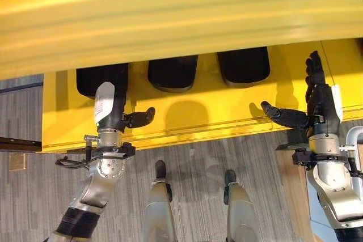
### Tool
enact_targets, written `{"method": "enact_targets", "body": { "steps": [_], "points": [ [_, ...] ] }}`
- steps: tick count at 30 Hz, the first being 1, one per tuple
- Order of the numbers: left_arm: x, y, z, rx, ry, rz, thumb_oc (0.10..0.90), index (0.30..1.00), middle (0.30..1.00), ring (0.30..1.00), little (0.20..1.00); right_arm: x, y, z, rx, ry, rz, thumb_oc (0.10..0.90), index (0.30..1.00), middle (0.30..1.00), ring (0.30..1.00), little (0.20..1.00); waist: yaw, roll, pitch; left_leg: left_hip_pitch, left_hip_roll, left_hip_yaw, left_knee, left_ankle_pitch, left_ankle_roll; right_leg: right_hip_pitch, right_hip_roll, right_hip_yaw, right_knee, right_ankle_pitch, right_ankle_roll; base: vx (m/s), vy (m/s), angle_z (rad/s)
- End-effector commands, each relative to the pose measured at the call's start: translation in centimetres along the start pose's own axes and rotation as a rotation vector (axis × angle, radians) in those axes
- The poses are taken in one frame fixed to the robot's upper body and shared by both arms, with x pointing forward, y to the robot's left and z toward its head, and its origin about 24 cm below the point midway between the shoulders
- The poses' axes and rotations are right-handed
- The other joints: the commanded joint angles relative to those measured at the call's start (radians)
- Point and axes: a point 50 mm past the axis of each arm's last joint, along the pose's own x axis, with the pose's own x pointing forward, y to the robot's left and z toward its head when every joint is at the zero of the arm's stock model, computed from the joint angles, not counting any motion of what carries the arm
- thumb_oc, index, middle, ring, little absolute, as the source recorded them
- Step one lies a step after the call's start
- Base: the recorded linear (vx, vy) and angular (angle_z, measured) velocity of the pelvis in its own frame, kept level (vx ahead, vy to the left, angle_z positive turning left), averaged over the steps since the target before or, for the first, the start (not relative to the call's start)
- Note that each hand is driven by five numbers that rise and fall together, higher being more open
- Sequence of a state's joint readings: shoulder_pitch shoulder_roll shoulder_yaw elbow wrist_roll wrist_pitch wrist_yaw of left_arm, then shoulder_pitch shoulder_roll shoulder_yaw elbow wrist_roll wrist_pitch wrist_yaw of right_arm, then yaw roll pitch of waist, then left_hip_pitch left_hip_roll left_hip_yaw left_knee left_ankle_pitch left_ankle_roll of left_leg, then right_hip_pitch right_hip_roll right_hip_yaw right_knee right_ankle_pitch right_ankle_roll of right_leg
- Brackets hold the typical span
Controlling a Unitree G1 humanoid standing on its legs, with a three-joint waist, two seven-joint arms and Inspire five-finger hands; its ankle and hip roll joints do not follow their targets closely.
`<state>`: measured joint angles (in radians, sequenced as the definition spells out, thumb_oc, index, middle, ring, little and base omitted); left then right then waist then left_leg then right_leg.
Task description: Move parts from the plastic box to the shelf.
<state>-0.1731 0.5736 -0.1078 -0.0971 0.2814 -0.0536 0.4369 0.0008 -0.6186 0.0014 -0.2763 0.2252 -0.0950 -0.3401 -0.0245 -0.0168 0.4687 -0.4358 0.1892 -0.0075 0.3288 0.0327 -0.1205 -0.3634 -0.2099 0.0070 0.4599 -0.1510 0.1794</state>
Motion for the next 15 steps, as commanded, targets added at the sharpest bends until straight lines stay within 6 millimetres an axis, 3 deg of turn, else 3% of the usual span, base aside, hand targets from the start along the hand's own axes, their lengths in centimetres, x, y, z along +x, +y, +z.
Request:
{"method": "enact_targets", "body": {
  "steps": [1, 15],
  "points": [
    [2.4, 3.7, 3.8, -0.05, -0.253, 0.27, 0.9, 1.0, 1.0, 1.0, 1.0, 1.1, -0.1, 4.2, 0.037, -0.276, -0.056, 0.9, 1.0, 1.0, 1.0, 1.0, -0.014, -0.028, -0.068, 0.031, -0.045, 0.09, 0.083, -0.132, 0.06, 0.048, 0.052, -0.092, 0.023, -0.053, -0.112, 0.0, 0.0, 0.0],
    [3.2, 6.6, 4.9, -0.08, -0.359, 0.517, 0.9, 1.0, 1.0, 1.0, 1.0, 1.4, 0.3, 4.3, 0.019, -0.263, -0.015, 0.9, 1.0, 1.0, 1.0, 1.0, -0.033, -0.01, -0.089, 0.031, -0.05, 0.099, 0.088, -0.128, 0.059, 0.036, 0.054, -0.066, 0.027, -0.049, -0.119, 0.01, 0.025, -0.02]
  ]
}}
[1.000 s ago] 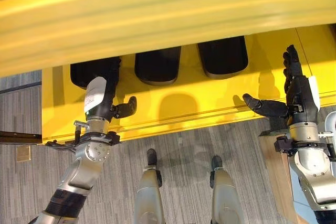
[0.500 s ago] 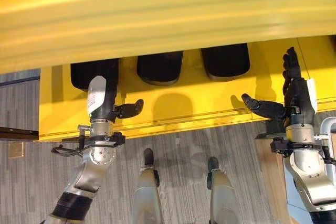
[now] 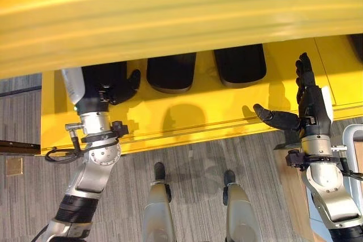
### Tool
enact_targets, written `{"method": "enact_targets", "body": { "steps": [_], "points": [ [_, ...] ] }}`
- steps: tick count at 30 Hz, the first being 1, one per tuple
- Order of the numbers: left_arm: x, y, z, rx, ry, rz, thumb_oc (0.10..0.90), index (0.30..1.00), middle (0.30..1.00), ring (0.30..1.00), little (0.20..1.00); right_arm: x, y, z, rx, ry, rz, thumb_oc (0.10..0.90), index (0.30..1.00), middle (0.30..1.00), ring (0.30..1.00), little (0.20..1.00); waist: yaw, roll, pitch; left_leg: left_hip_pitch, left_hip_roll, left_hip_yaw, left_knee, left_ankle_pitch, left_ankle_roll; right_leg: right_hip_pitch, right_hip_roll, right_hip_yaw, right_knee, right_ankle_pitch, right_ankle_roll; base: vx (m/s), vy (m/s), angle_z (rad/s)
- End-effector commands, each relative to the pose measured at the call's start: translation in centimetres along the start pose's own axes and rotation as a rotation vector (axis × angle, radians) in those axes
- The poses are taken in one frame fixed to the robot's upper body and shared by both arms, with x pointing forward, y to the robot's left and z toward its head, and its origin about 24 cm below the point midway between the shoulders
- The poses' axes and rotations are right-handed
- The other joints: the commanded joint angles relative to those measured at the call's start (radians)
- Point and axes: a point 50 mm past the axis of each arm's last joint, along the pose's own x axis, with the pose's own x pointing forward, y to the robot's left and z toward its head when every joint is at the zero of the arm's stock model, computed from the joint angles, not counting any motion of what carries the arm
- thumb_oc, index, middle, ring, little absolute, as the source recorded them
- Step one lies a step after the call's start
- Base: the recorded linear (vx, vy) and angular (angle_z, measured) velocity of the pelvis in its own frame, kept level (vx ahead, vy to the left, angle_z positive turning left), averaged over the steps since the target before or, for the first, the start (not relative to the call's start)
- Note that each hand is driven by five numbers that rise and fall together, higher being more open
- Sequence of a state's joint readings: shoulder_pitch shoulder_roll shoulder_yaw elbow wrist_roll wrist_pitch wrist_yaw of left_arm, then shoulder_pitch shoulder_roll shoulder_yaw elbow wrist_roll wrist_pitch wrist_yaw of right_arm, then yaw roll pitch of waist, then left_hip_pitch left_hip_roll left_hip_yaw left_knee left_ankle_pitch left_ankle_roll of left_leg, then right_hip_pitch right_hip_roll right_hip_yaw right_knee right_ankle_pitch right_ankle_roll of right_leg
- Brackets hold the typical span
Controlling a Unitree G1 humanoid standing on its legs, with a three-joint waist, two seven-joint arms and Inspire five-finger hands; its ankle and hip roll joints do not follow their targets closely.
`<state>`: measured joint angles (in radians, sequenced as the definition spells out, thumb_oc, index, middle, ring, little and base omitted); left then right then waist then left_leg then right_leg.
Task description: Move parts from the plastic box to the shelf.
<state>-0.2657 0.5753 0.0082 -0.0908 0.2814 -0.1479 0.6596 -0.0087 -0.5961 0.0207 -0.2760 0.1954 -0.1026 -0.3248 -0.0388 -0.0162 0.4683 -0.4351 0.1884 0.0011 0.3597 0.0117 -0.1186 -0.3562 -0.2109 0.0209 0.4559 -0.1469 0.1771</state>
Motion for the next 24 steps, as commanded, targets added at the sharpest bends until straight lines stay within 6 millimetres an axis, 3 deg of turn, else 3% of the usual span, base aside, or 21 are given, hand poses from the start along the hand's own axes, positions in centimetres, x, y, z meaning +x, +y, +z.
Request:
{"method": "enact_targets", "body": {
  "steps": [1, 7, 13, 21, 24],
  "points": [
    [2.0, 1.7, 3.2, -0.076, -0.217, 0.139, 0.9, 1.0, 1.0, 1.0, 1.0, 1.5, -0.5, 4.2, 0.012, -0.249, -0.041, 0.9, 1.0, 1.0, 1.0, 1.0, -0.019, -0.011, -0.088, 0.03, -0.049, 0.09, 0.057, -0.108, 0.057, 0.029, 0.055, -0.079, 0.031, -0.053, -0.117, 0.0, 0.0, 0.0],
    [1.4, 1.7, 3.9, -0.161, -0.234, 0.108, 0.9, 1.0, 1.0, 1.0, 1.0, 1.3, -0.4, 4.3, 0.026, -0.252, -0.045, 0.9, 1.0, 1.0, 1.0, 1.0, -0.018, -0.01, -0.084, 0.028, -0.05, 0.09, 0.064, -0.113, 0.058, 0.024, 0.057, -0.073, 0.038, -0.055, -0.116, 0.0, 0.0, 0.0],
    [-1.3, 1.5, 3.9, -0.329, -0.194, -0.078, 0.9, 1.0, 1.0, 1.0, 1.0, 0.0, -1.1, 3.6, 0.071, -0.22, -0.151, 0.9, 1.0, 1.0, 1.0, 1.0, -0.012, -0.013, -0.103, 0.075, -0.045, 0.098, 0.009, -0.099, 0.052, 0.074, 0.059, -0.087, -0.04, -0.029, -0.105, 0.03, -0.03, -0.01],
    [-6.6, 3.6, 3.2, -0.438, -0.154, -0.288, 0.9, 1.0, 1.0, 1.0, 1.0, -3.6, -3.9, -0.4, 0.103, 0.02, -0.376, 0.9, 1.0, 1.0, 1.0, 1.0, -0.001, -0.018, -0.216, 0.245, -0.051, 0.128, -0.238, -0.018, 0.04, 0.217, 0.062, -0.116, -0.303, 0.095, -0.066, 0.12, -0.017, 0.01],
    [-8.4, 4.7, 1.8, -0.538, -0.007, -0.306, 0.9, 1.0, 1.0, 1.0, 1.0, -5.4, -4.6, -2.0, 0.092, 0.119, -0.413, 0.9, 1.0, 1.0, 1.0, 1.0, 0.003, -0.024, -0.275, 0.318, -0.041, 0.136, -0.345, 0.022, 0.029, 0.275, 0.052, -0.131, -0.417, 0.162, -0.045, 0.12, -0.017, 0.0]
  ]
}}
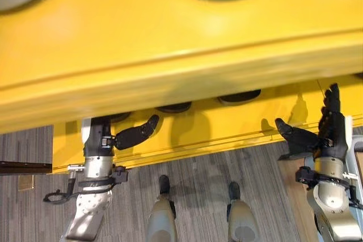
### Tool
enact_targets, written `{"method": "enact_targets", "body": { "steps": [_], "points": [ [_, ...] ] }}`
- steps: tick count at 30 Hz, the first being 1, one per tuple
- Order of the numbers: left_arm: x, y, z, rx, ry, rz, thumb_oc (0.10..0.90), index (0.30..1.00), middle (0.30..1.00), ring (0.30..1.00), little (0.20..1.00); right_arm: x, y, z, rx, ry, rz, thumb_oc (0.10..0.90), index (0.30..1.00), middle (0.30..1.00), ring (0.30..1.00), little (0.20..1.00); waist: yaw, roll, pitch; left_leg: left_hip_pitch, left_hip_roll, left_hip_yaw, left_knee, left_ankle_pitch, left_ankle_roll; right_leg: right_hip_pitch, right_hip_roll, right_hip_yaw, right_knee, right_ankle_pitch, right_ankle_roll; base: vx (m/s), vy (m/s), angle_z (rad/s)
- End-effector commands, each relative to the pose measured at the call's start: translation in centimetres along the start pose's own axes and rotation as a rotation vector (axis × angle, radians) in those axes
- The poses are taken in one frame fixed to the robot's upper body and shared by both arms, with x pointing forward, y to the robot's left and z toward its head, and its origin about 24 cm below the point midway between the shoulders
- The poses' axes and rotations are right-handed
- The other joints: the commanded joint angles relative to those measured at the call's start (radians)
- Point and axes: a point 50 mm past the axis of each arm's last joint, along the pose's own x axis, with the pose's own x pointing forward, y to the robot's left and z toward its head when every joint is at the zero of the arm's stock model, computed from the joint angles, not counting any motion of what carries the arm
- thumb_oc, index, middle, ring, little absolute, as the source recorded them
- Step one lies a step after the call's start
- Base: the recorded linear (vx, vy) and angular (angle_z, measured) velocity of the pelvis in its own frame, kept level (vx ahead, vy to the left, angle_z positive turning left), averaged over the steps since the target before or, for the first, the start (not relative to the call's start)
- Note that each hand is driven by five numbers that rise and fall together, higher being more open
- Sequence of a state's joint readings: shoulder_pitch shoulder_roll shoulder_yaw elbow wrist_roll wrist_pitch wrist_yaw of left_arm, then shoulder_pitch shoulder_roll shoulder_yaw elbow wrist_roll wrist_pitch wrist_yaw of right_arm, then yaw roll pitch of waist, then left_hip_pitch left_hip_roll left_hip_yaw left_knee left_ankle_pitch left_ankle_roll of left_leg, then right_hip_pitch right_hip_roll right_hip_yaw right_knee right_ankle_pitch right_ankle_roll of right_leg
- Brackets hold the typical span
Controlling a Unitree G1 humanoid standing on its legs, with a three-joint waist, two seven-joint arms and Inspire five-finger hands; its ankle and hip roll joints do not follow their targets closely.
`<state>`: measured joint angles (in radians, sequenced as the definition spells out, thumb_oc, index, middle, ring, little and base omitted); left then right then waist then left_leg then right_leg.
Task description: Move parts from the plastic box to the shelf.
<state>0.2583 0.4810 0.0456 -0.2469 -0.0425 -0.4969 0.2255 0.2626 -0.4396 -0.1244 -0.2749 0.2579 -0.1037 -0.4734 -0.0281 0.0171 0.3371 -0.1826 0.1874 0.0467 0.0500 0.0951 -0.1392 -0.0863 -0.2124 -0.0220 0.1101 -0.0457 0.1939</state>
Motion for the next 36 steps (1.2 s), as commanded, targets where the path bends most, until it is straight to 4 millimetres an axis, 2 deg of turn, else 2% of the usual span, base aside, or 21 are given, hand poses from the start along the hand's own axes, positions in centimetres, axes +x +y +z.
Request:
{"method": "enact_targets", "body": {
  "steps": [1, 5, 8, 12, 14, 18, 19, 20, 27, 29, 31, 36],
  "points": [
    [0.5, 2.0, 2.7, -0.128, -0.204, 0.041, 0.9, 1.0, 1.0, 1.0, 1.0, 0.5, -1.2, 2.0, 0.069, -0.135, -0.079, 0.9, 1.0, 1.0, 1.0, 1.0, -0.007, -0.061, -0.159, 0.084, -0.037, 0.091, -0.065, -0.052, 0.048, 0.021, 0.048, -0.092, -0.11, 0.085, -0.053, 0.1, -0.025, 0.0],
    [-0.7, 1.8, 2.1, -0.136, -0.164, 0.026, 0.9, 1.0, 1.0, 1.0, 1.0, 0.0, -2.1, 1.2, 0.043, -0.093, -0.111, 0.9, 1.0, 1.0, 1.0, 1.0, -0.011, -0.066, -0.188, 0.134, -0.022, 0.101, -0.131, -0.03, 0.038, 0.059, 0.037, -0.103, -0.196, 0.138, -0.033, 0.02, -0.013, 0.03],
    [-1.5, 1.8, 1.8, -0.141, -0.146, 0.072, 0.9, 1.0, 1.0, 1.0, 1.0, -0.4, -2.6, 0.3, 0.016, -0.042, -0.129, 0.9, 1.0, 1.0, 1.0, 1.0, -0.017, -0.064, -0.214, 0.148, -0.002, 0.106, -0.137, -0.038, 0.031, 0.058, 0.033, -0.103, -0.197, 0.143, -0.021, 0.0, 0.0, 0.01],
    [-1.5, 1.6, 1.2, -0.119, -0.122, 0.073, 0.9, 1.0, 1.0, 1.0, 1.0, -0.8, -3.0, -1.4, -0.014, 0.048, -0.127, 0.9, 1.0, 1.0, 1.0, 1.0, -0.029, -0.064, -0.235, 0.165, 0.005, 0.112, -0.137, -0.044, 0.027, 0.075, 0.038, -0.103, -0.197, 0.137, -0.024, 0.0, 0.0, 0.0],
    [-2.0, 1.3, -0.4, -0.158, 0.005, 0.073, 0.9, 1.0, 1.0, 1.0, 1.0, -1.4, -3.1, -2.7, -0.047, 0.116, -0.096, 0.9, 1.0, 1.0, 1.0, 1.0, -0.037, -0.062, -0.245, 0.186, 0.002, 0.122, -0.137, -0.055, 0.028, 0.087, 0.038, -0.101, -0.197, 0.133, -0.022, 0.0, 0.027, -0.03],
    [-4.5, 0.2, -4.0, -0.162, 0.28, -0.011, 0.9, 1.0, 1.0, 1.0, 1.0, -2.4, -3.3, -5.4, -0.051, 0.272, -0.05, 0.9, 1.0, 1.0, 1.0, 1.0, -0.038, -0.068, -0.257, 0.214, -0.003, 0.131, -0.137, -0.069, 0.033, 0.106, 0.044, -0.104, -0.197, 0.125, -0.025, -0.01, -0.033, -0.11],
    [-5.2, -0.2, -5.3, -0.155, 0.359, -0.029, 0.9, 1.0, 1.0, 1.0, 1.0, -2.7, -3.1, -6.7, -0.092, 0.321, -0.027, 0.9, 1.0, 1.0, 1.0, 1.0, -0.036, -0.069, -0.261, 0.22, -0.002, 0.135, -0.137, -0.072, 0.033, 0.11, 0.045, -0.111, -0.197, 0.122, -0.026, -0.04, -0.039, -0.15],
    [-6.5, -0.6, -7.1, -0.162, 0.456, -0.052, 0.9, 1.0, 1.0, 1.0, 1.0, -3.3, -2.8, -9.0, -0.135, 0.433, -0.002, 0.9, 1.0, 1.0, 1.0, 1.0, -0.033, -0.067, -0.264, 0.226, 0.003, 0.142, -0.137, -0.069, 0.031, 0.117, 0.047, -0.122, -0.197, 0.12, -0.03, -0.04, -0.024, -0.08],
    [-9.5, -1.5, -10.9, -0.276, 0.741, -0.077, 0.9, 1.0, 1.0, 1.0, 1.0, -4.5, -2.4, -12.9, -0.199, 0.626, 0.035, 0.9, 1.0, 1.0, 1.0, 1.0, -0.019, -0.068, -0.262, 0.239, 0.008, 0.133, -0.137, -0.066, 0.034, 0.133, 0.057, -0.14, -0.197, 0.116, -0.039, 0.0, -0.013, 0.01],
    [-10.1, -1.6, -11.5, -0.297, 0.784, -0.069, 0.9, 1.0, 1.0, 1.0, 1.0, -4.6, -2.3, -13.3, -0.208, 0.639, 0.045, 0.9, 1.0, 1.0, 1.0, 1.0, -0.017, -0.068, -0.262, 0.24, 0.008, 0.13, -0.137, -0.067, 0.033, 0.134, 0.058, -0.143, -0.197, 0.115, -0.04, 0.0, 0.0, 0.0],
    [-11.2, -1.8, -12.4, -0.373, 0.833, -0.072, 0.9, 1.0, 1.0, 1.0, 1.0, -5.2, -1.9, -14.5, -0.154, 0.717, 0.052, 0.9, 1.0, 1.0, 1.0, 1.0, -0.012, -0.071, -0.264, 0.244, 0.004, 0.124, -0.137, -0.069, 0.036, 0.139, 0.06, -0.146, -0.197, 0.116, -0.041, 0.0, 0.0, 0.0],
    [-12.0, -2.8, -13.1, -0.447, 0.892, -0.109, 0.9, 1.0, 1.0, 1.0, 1.0, -6.5, -1.0, -16.0, -0.134, 0.819, 0.125, 0.9, 1.0, 1.0, 1.0, 1.0, -0.009, -0.074, -0.266, 0.25, 0.0, 0.119, -0.137, -0.075, 0.04, 0.145, 0.062, -0.151, -0.197, 0.114, -0.043, 0.0, -0.014, 0.03]
  ]
}}
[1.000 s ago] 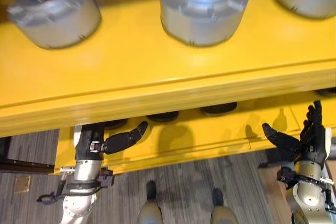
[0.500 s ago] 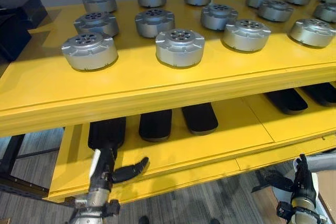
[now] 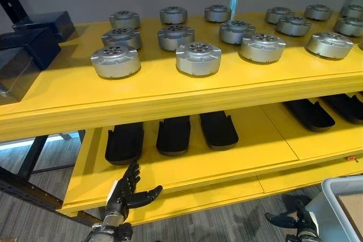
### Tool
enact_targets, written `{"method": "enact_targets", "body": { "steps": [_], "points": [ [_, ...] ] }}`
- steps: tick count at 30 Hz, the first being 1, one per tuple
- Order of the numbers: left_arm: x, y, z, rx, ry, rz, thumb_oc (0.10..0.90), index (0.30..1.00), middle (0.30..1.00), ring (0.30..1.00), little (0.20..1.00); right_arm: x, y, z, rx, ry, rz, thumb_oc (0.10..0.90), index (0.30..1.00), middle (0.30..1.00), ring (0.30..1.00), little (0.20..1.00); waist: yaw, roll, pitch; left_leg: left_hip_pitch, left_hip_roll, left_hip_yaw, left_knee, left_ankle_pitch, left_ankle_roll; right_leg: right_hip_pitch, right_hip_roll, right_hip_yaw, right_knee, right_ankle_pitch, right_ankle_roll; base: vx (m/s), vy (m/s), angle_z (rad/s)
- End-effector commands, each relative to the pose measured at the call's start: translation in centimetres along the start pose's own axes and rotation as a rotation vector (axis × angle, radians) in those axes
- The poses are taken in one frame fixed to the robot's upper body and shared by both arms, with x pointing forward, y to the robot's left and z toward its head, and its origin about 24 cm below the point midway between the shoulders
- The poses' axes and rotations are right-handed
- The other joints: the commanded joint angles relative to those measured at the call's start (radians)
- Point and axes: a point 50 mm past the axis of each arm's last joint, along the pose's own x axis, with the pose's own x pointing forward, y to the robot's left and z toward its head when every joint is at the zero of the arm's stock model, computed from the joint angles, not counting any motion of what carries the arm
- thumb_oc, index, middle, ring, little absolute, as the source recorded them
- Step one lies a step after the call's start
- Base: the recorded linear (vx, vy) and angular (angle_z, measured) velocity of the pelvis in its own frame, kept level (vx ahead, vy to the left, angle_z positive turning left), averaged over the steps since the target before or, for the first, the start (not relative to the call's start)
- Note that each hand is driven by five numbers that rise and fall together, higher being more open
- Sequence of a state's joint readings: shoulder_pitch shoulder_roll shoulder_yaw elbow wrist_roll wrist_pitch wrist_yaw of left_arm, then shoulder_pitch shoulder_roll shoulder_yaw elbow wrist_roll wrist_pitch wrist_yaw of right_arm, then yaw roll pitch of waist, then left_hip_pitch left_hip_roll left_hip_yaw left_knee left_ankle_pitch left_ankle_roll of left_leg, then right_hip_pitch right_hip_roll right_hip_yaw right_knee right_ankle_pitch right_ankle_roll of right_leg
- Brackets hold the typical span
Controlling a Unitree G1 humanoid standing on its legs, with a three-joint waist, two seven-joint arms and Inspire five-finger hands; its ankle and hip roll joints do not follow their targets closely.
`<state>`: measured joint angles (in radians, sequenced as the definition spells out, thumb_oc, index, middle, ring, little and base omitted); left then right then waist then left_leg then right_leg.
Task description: Move parts from the plastic box to the shelf.
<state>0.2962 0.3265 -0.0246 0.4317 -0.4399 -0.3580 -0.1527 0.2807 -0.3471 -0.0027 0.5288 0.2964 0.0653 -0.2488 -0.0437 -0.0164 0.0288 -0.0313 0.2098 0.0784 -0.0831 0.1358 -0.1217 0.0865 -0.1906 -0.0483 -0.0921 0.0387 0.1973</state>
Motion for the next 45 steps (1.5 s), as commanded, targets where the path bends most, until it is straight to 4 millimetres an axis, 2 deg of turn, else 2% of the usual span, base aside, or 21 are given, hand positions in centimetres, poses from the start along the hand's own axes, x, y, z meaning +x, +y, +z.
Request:
{"method": "enact_targets", "body": {
  "steps": [1, 2, 6, 7, 11, 12, 17, 20, 22, 23, 24, 25, 26, 29, 30, 31, 33, 35, 36, 41, 45],
  "points": [
    [1.1, 0.2, -0.2, 0.005, 0.053, -0.072, 0.9, 1.0, 1.0, 1.0, 1.0, 1.2, 1.4, 4.3, 0.074, -0.141, 0.061, 0.9, 1.0, 1.0, 1.0, 1.0, 0.007, -0.041, 0.039, 0.101, -0.023, 0.089, -0.004, -0.118, 0.022, -0.025, 0.041, -0.127, 0.005, 0.027, -0.047, 0.0, -0.013, 0.05],
    [1.1, 0.2, -0.2, 0.006, 0.054, -0.073, 0.9, 1.0, 1.0, 1.0, 1.0, 1.2, 1.4, 4.2, 0.07, -0.139, 0.061, 0.9, 1.0, 1.0, 1.0, 1.0, 0.007, -0.041, 0.039, 0.101, -0.023, 0.089, -0.004, -0.118, 0.022, -0.024, 0.041, -0.127, 0.005, 0.027, -0.047, 0.0, -0.025, 0.08],
    [1.4, -0.1, -1.6, 0.027, 0.151, -0.078, 0.9, 1.0, 1.0, 1.0, 1.0, 1.7, 2.3, 1.5, -0.011, 0.032, 0.119, 0.9, 1.0, 1.0, 1.0, 1.0, 0.015, -0.04, 0.034, 0.107, -0.026, 0.088, -0.004, -0.125, 0.021, -0.018, 0.041, -0.138, 0.005, 0.022, -0.045, 0.0, -0.023, 0.08],
    [1.2, 0.2, -2.5, 0.046, 0.196, -0.055, 0.9, 1.0, 1.0, 1.0, 1.0, 1.8, 2.2, -0.3, -0.073, 0.126, 0.152, 0.9, 1.0, 1.0, 1.0, 1.0, 0.02, -0.039, 0.032, 0.109, -0.027, 0.087, -0.004, -0.126, 0.021, -0.015, 0.042, -0.142, 0.005, 0.02, -0.045, 0.0, -0.011, 0.05],
    [0.9, 0.8, -3.9, 0.088, 0.276, -0.01, 0.9, 1.0, 1.0, 1.0, 1.0, 1.7, 2.1, -2.7, -0.114, 0.231, 0.168, 0.9, 1.0, 1.0, 1.0, 1.0, 0.03, -0.036, 0.031, 0.111, -0.026, 0.085, -0.004, -0.126, 0.022, -0.011, 0.043, -0.147, 0.005, 0.018, -0.046, 0.0, -0.012, 0.02],
    [0.6, 1.2, -4.8, 0.116, 0.328, 0.011, 0.9, 1.0, 1.0, 1.0, 1.0, 1.7, 2.0, -3.5, -0.12, 0.26, 0.153, 0.9, 1.0, 1.0, 1.0, 1.0, 0.035, -0.035, 0.031, 0.112, -0.027, 0.086, -0.004, -0.124, 0.023, -0.009, 0.043, -0.148, 0.005, 0.02, -0.046, 0.03, -0.031, 0.07],
    [-0.9, 1.5, -7.0, 0.163, 0.447, 0.017, 0.9, 1.0, 1.0, 1.0, 1.0, 1.7, 1.6, -4.2, -0.177, 0.317, 0.16, 0.9, 1.0, 1.0, 1.0, 1.0, 0.04, -0.033, 0.031, 0.114, -0.025, 0.083, -0.004, -0.126, 0.021, -0.005, 0.045, -0.152, 0.005, 0.012, -0.046, 0.01, -0.011, 0.05],
    [-1.4, 1.6, -7.4, 0.211, 0.456, -0.009, 0.9, 1.0, 1.0, 1.0, 1.0, 1.5, 1.6, -4.8, -0.196, 0.351, 0.164, 0.9, 1.0, 1.0, 1.0, 1.0, 0.043, -0.03, 0.032, 0.115, -0.026, 0.084, -0.004, -0.126, 0.021, -0.004, 0.045, -0.152, 0.005, 0.011, -0.046, 0.0, 0.0, 0.0],
    [-1.2, 1.5, -6.9, 0.281, 0.396, 0.0, 0.9, 1.0, 1.0, 1.0, 1.0, 1.5, 1.4, -5.1, -0.212, 0.361, 0.159, 0.9, 1.0, 1.0, 1.0, 1.0, 0.045, -0.028, 0.033, 0.116, -0.025, 0.085, -0.004, -0.125, 0.021, -0.004, 0.045, -0.151, 0.005, 0.011, -0.046, 0.0, 0.0, 0.0],
    [-0.6, 1.7, -5.5, 0.314, 0.268, 0.065, 0.9, 1.0, 1.0, 1.0, 1.0, 1.5, 1.2, -5.1, -0.225, 0.362, 0.153, 0.9, 1.0, 1.0, 1.0, 1.0, 0.047, -0.027, 0.04, 0.121, -0.024, 0.086, -0.004, -0.127, 0.021, -0.001, 0.046, -0.144, 0.005, 0.01, -0.047, 0.0, 0.0, 0.0],
    [0.3, 1.7, -2.9, 0.365, 0.083, 0.079, 0.9, 1.0, 1.0, 1.0, 1.0, 1.5, 1.3, -5.1, -0.234, 0.362, 0.154, 0.9, 1.0, 1.0, 1.0, 1.0, 0.048, -0.026, 0.041, 0.117, -0.026, 0.082, -0.004, -0.129, 0.022, -0.002, 0.046, -0.143, 0.005, 0.008, -0.049, 0.0, 0.0, 0.0],
    [0.5, 1.7, -2.5, 0.368, 0.057, 0.074, 0.9, 1.0, 1.0, 1.0, 1.0, 1.5, 1.3, -5.1, -0.234, 0.362, 0.154, 0.9, 1.0, 1.0, 1.0, 1.0, 0.048, -0.026, 0.041, 0.118, -0.026, 0.082, -0.004, -0.129, 0.022, -0.002, 0.046, -0.144, 0.005, 0.007, -0.049, 0.0, 0.017, -0.04],
    [1.5, 1.1, 0.1, 0.382, -0.074, 0.033, 0.9, 1.0, 1.0, 1.0, 1.0, 1.5, 1.2, -5.1, -0.233, 0.361, 0.148, 0.9, 1.0, 1.0, 1.0, 1.0, 0.053, -0.024, 0.043, 0.118, -0.026, 0.081, -0.004, -0.127, 0.022, 0.001, 0.045, -0.149, 0.005, 0.008, -0.051, 0.0, 0.011, -0.05],
    [2.3, -0.1, 3.7, 0.37, -0.267, -0.021, 0.9, 1.0, 1.0, 1.0, 1.0, 1.4, 1.1, -5.3, -0.241, 0.357, 0.147, 0.9, 1.0, 1.0, 1.0, 1.0, 0.058, -0.021, 0.049, 0.123, -0.028, 0.079, -0.004, -0.13, 0.024, 0.009, 0.044, -0.153, 0.005, 0.005, -0.053, 0.0, 0.0, 0.0],
    [2.4, -0.8, 5.4, 0.373, -0.356, -0.066, 0.9, 1.0, 1.0, 1.0, 1.0, 1.3, 1.2, -5.3, -0.24, 0.355, 0.146, 0.9, 1.0, 1.0, 1.0, 1.0, 0.06, -0.02, 0.051, 0.127, -0.029, 0.079, -0.004, -0.133, 0.025, 0.014, 0.043, -0.155, 0.005, 0.005, -0.053, 0.04, 0.009, 0.03],
    [2.6, -2.3, 8.1, 0.384, -0.491, -0.166, 0.9, 1.0, 1.0, 1.0, 1.0, 1.3, 1.3, -5.5, -0.243, 0.353, 0.148, 0.9, 1.0, 1.0, 1.0, 1.0, 0.06, -0.019, 0.049, 0.129, -0.028, 0.08, -0.004, -0.137, 0.026, 0.017, 0.043, -0.158, 0.005, 0.004, -0.055, 0.05, 0.007, 0.03],
    [2.5, -4.2, 10.7, 0.385, -0.613, -0.296, 0.9, 1.0, 1.0, 1.0, 1.0, 1.2, 1.5, -5.4, -0.248, 0.345, 0.148, 0.9, 1.0, 1.0, 1.0, 1.0, 0.058, -0.016, 0.048, 0.132, -0.029, 0.079, -0.004, -0.142, 0.029, 0.02, 0.045, -0.156, 0.005, 0.003, -0.056, 0.04, 0.005, 0.07],
    [2.1, -5.5, 11.9, 0.403, -0.676, -0.388, 0.9, 1.0, 1.0, 1.0, 1.0, 1.3, 1.7, -5.3, -0.254, 0.337, 0.148, 0.9, 1.0, 1.0, 1.0, 1.0, 0.055, -0.014, 0.048, 0.135, -0.029, 0.079, -0.004, -0.145, 0.029, 0.021, 0.045, -0.154, 0.005, 0.003, -0.056, 0.03, 0.011, 0.02],
    [1.6, -7.0, 13.3, 0.41, -0.741, -0.54, 0.9, 1.0, 1.0, 1.0, 1.0, 1.4, 1.7, -5.0, -0.272, 0.323, 0.146, 0.9, 1.0, 1.0, 1.0, 1.0, 0.046, -0.008, 0.048, 0.137, -0.029, 0.083, -0.004, -0.147, 0.029, 0.02, 0.045, -0.149, 0.005, 0.004, -0.053, 0.03, 0.021, -0.01],
    [1.2, -8.9, 14.5, 0.394, -0.733, -0.799, 0.9, 1.0, 1.0, 1.0, 1.0, 1.7, 1.2, -4.4, -0.315, 0.306, 0.141, 0.9, 1.0, 1.0, 1.0, 1.0, 0.025, 0.009, 0.04, 0.14, -0.027, 0.096, -0.004, -0.149, 0.026, 0.016, 0.04, -0.142, 0.005, 0.007, -0.044, 0.03, 0.042, -0.01],
    [0.9, -10.6, 15.7, 0.316, -0.682, -1.006, 0.9, 1.0, 1.0, 1.0, 1.0, 2.0, 0.9, -3.7, -0.352, 0.284, 0.132, 0.9, 1.0, 1.0, 1.0, 1.0, 0.006, 0.025, 0.035, 0.141, -0.026, 0.105, -0.004, -0.15, 0.027, 0.012, 0.034, -0.134, 0.005, 0.008, -0.035, 0.02, 0.043, -0.14]
  ]
}}
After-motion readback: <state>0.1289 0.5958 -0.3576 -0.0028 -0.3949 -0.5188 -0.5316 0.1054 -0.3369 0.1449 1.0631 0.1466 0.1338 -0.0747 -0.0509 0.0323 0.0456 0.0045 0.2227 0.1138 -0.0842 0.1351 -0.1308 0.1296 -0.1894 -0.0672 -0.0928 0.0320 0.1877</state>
